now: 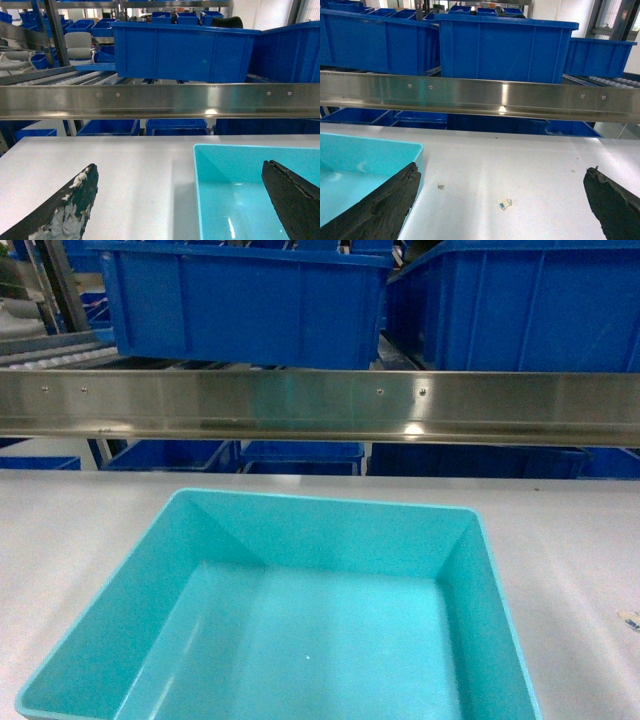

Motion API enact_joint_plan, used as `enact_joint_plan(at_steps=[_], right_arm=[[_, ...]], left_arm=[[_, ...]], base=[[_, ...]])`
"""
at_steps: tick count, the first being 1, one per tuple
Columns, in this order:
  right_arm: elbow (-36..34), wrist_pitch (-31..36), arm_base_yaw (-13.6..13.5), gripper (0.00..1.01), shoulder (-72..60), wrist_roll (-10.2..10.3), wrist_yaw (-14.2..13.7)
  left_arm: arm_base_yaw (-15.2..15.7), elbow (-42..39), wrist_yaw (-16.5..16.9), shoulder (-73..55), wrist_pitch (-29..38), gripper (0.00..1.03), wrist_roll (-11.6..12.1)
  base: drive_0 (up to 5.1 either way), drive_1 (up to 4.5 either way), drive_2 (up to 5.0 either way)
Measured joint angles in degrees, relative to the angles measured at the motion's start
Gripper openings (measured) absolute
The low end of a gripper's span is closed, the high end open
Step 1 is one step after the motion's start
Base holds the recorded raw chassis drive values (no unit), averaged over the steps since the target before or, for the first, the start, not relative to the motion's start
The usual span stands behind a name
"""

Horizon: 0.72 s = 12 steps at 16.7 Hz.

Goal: Organize blue bins on left shelf correctly

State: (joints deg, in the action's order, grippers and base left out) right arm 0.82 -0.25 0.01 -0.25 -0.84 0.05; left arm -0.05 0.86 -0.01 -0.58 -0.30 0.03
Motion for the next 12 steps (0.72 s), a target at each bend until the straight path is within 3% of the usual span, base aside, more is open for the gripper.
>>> enact_joint_plan(at_steps=[11, 12], right_arm=[[0.0, 0.0, 0.0, 0.98, 0.0, 0.0, 0.0], [0.0, 0.3, 0.0, 0.98, -0.1, 0.1, -0.1]], left_arm=[[0.0, 0.0, 0.0, 0.0, 0.0, 0.98, 0.0], [-1.0, 0.0, -1.0, -1.9, 3.6, 0.98, -0.5]], base=[[0.0, 0.00, 0.0], [0.0, 0.00, 0.0]])
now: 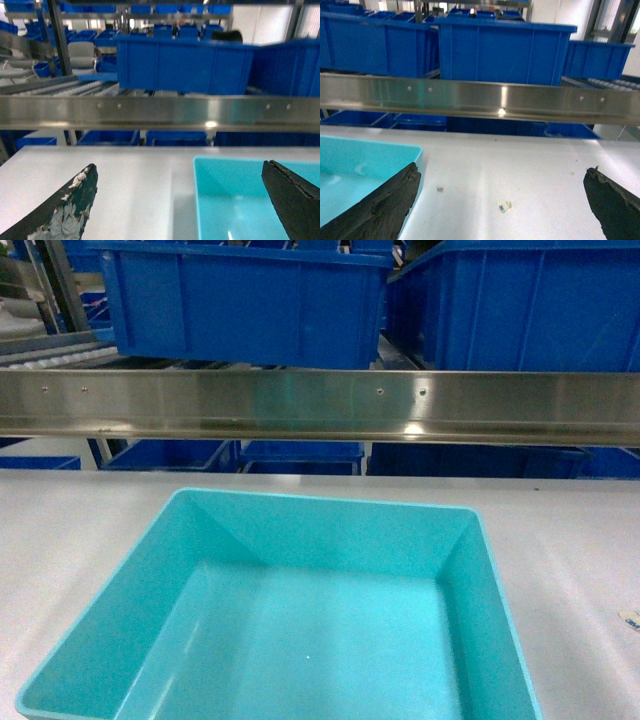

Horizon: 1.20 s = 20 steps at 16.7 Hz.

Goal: Organize blue bins on left shelf correctly

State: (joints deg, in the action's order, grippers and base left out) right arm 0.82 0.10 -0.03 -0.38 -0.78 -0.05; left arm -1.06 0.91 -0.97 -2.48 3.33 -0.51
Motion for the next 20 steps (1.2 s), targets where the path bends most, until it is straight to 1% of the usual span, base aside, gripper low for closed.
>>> enact_joint_plan(at_steps=[1, 2, 3, 4, 5, 6, 7, 8, 9, 10, 11, 13, 16, 17, 18, 19, 20], right_arm=[[0.2, 4.3, -1.7, 0.98, -3.7, 0.4, -2.4], [0.9, 7.4, -4.6, 0.98, -10.8, 1.2, -4.5], [1.5, 10.8, -7.2, 0.98, -17.9, 1.5, -6.5], [3.1, 14.4, -9.2, 0.98, -24.9, 1.7, -7.6], [5.7, 18.3, -10.8, 0.98, -31.9, 2.3, -8.2], [8.8, 21.4, -11.3, 0.98, -39.1, 3.0, -8.5], [11.6, 22.7, -11.7, 0.98, -45.7, 3.7, -8.5], [14.1, 23.0, -12.5, 0.98, -51.5, 4.3, -8.2], [16.7, 21.7, -12.8, 0.98, -56.1, 5.2, -7.1], [18.8, 19.3, -12.6, 0.98, -58.8, 6.2, -5.3], [19.3, 18.4, -12.2, 0.98, -59.6, 6.9, -3.3], [19.3, 18.3, -12.2, 0.98, -59.6, 7.4, -2.9], [19.3, 18.2, -12.2, 0.98, -59.6, 7.6, -2.9], [19.3, 15.3, -12.2, 0.98, -59.1, 7.6, -2.6], [20.0, 9.1, -13.6, 0.98, -60.6, 6.9, 0.1], [24.2, 6.1, -17.4, 0.98, -63.6, 4.3, 0.5], [25.6, 5.6, -19.3, 0.98, -64.5, 3.6, -0.2]], left_arm=[[-2.3, 1.7, -0.6, -8.6, 7.1, 0.98, -1.1], [-2.4, 4.5, 1.5, -19.0, 12.8, 0.98, -1.5], [-2.2, 7.5, 2.9, -28.5, 17.5, 0.98, -1.9], [-2.3, 10.7, 3.1, -37.2, 20.3, 0.98, -1.8], [-2.6, 12.9, 3.0, -44.5, 21.6, 0.98, -1.7], [-3.3, 14.1, 3.3, -50.9, 21.9, 0.98, -1.6], [-4.1, 15.2, 3.0, -55.6, 21.0, 0.98, -1.9], [-5.2, 16.3, 1.8, -58.8, 21.5, 0.98, -2.1], [-6.5, 18.4, 1.3, -62.1, 20.5, 0.98, -2.3], [-7.7, 20.1, 0.1, -64.5, 17.9, 0.98, -2.4], [-8.0, 20.0, 0.1, -65.2, 17.2, 0.98, -2.5], [-7.9, 20.0, -0.2, -64.9, 17.7, 0.98, -2.6], [-7.9, 20.0, -0.3, -64.9, 17.6, 0.98, -2.6], [-7.9, 20.0, -0.1, -65.0, 17.5, 0.98, -2.6], [-7.1, 21.4, 1.3, -69.4, 17.2, 0.98, -3.8], [-6.9, 24.2, 3.0, -72.4, 17.7, 0.98, -5.1], [-7.0, 24.8, 3.7, -73.6, 17.3, 0.98, -5.7]], base=[[0.0, 0.00, 0.0], [0.0, 0.00, 0.0], [0.0, 0.00, 0.0], [0.0, 0.00, 0.0], [0.0, 0.00, 0.0], [0.0, 0.00, 0.0], [0.0, 0.00, 0.0], [0.0, 0.00, 0.0], [0.0, 0.00, 0.0], [0.0, 0.00, 0.0], [0.0, 0.00, 0.0], [0.0, 0.00, 0.0], [0.0, 0.00, 0.0], [0.0, 0.00, 0.0], [0.0, 0.00, 0.0], [0.0, 0.00, 0.0], [0.0, 0.00, 0.0]])
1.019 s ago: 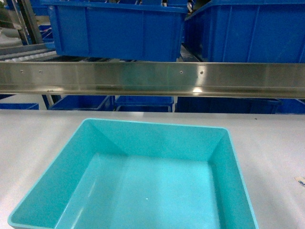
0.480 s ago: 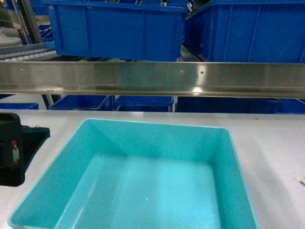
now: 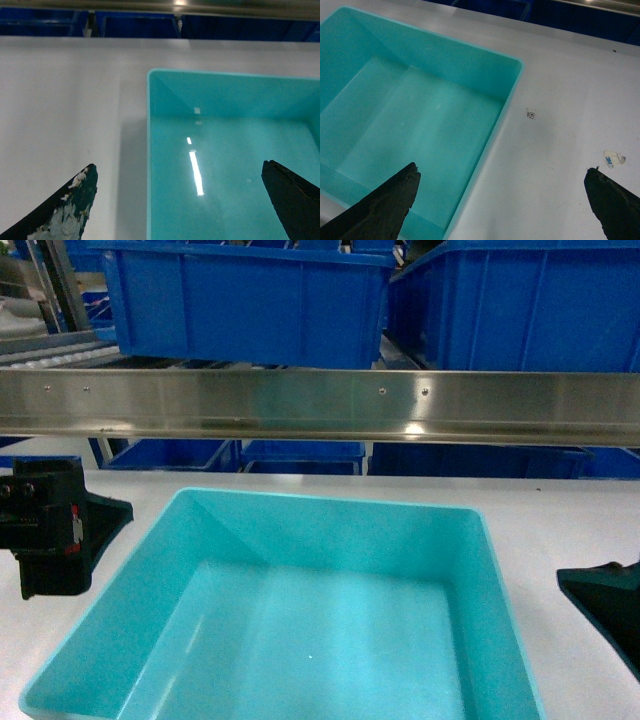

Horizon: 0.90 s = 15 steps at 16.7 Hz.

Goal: Organize blue bins on left shelf correctly

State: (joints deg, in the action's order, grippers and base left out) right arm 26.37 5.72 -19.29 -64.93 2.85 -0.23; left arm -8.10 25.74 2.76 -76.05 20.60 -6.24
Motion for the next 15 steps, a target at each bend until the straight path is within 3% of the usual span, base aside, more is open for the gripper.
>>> enact_joint_plan(at_steps=[3, 6, 13, 15], right_arm=[[1.3, 0.9, -2.6, 0.98, -7.4, -1.5, -1.2], [1.4, 3.8, -2.6, 0.98, -9.0, -2.4, -1.3], [1.4, 3.9, -2.5, 0.98, -8.4, -2.4, -1.3], [2.3, 4.1, -2.8, 0.98, -9.3, -2.3, -0.1]], left_arm=[[-2.0, -0.2, -1.3, -3.2, 2.6, 0.98, -0.9], [-3.3, -0.1, -1.3, -4.7, 1.9, 0.98, -0.8], [-3.5, -0.1, -1.3, -4.8, 2.1, 0.98, -0.8], [-3.5, -0.1, -1.2, -4.9, 2.4, 0.98, -0.8]], base=[[0.0, 0.00, 0.0], [0.0, 0.00, 0.0], [0.0, 0.00, 0.0], [0.0, 0.00, 0.0]])
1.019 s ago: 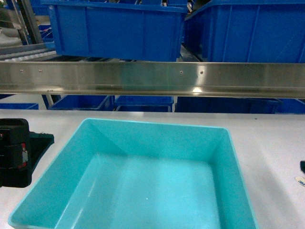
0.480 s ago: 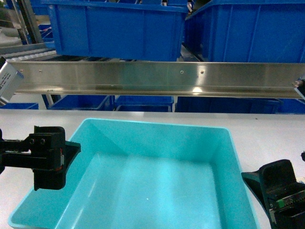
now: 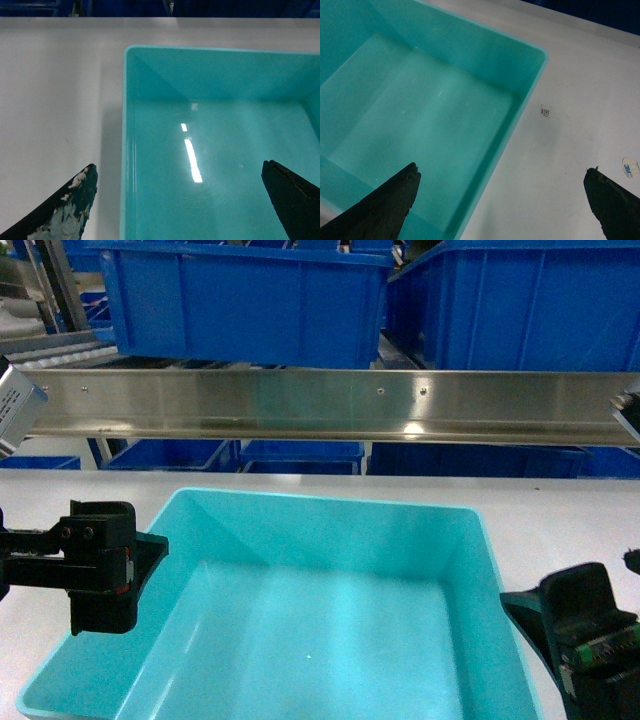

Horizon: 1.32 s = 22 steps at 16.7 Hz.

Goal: Organize blue bins on left shelf correctly

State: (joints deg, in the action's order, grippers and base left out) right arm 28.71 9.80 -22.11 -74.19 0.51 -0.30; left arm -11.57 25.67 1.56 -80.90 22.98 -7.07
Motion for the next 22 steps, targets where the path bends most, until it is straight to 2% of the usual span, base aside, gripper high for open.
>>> enact_joint_plan(at_steps=[2, 4, 7, 10, 13, 15, 18, 22], right_arm=[[5.2, -0.3, -2.5, 0.98, -4.1, -0.1, 0.1], [6.8, 1.5, -3.9, 0.98, -6.1, -0.2, -0.6], [6.4, 0.9, -4.2, 0.98, -8.2, -0.5, -1.7], [6.1, 2.0, -4.1, 0.98, -12.6, -2.2, -3.2], [6.0, 2.8, -3.7, 0.98, -12.7, -3.6, -3.1], [4.3, 3.5, -2.4, 0.98, -12.2, -3.6, -3.0], [3.8, 3.6, -2.5, 0.98, -12.1, -4.0, -3.0], [5.6, 3.7, -1.5, 0.98, -15.3, -6.7, -2.6]], left_arm=[[0.0, 1.7, 0.4, -1.6, -0.2, 0.98, 0.4], [0.1, 3.9, 0.9, -4.7, -1.4, 0.98, 0.8], [-0.5, 6.6, 1.0, -7.8, -3.6, 0.98, 1.2], [-1.9, 6.5, -2.1, -10.1, -2.8, 0.98, 2.5], [-1.3, 3.2, -9.8, -8.1, 0.7, 0.98, 4.8], [-1.2, 2.9, -11.1, -7.0, 0.7, 0.98, 5.4], [-1.0, 1.7, -11.5, -10.2, 1.1, 0.98, 5.2], [-0.5, 1.9, -11.8, -12.1, 2.2, 0.98, 4.2]], base=[[0.0, 0.00, 0.0], [0.0, 0.00, 0.0], [0.0, 0.00, 0.0], [0.0, 0.00, 0.0], [0.0, 0.00, 0.0], [0.0, 0.00, 0.0], [0.0, 0.00, 0.0], [0.0, 0.00, 0.0]])
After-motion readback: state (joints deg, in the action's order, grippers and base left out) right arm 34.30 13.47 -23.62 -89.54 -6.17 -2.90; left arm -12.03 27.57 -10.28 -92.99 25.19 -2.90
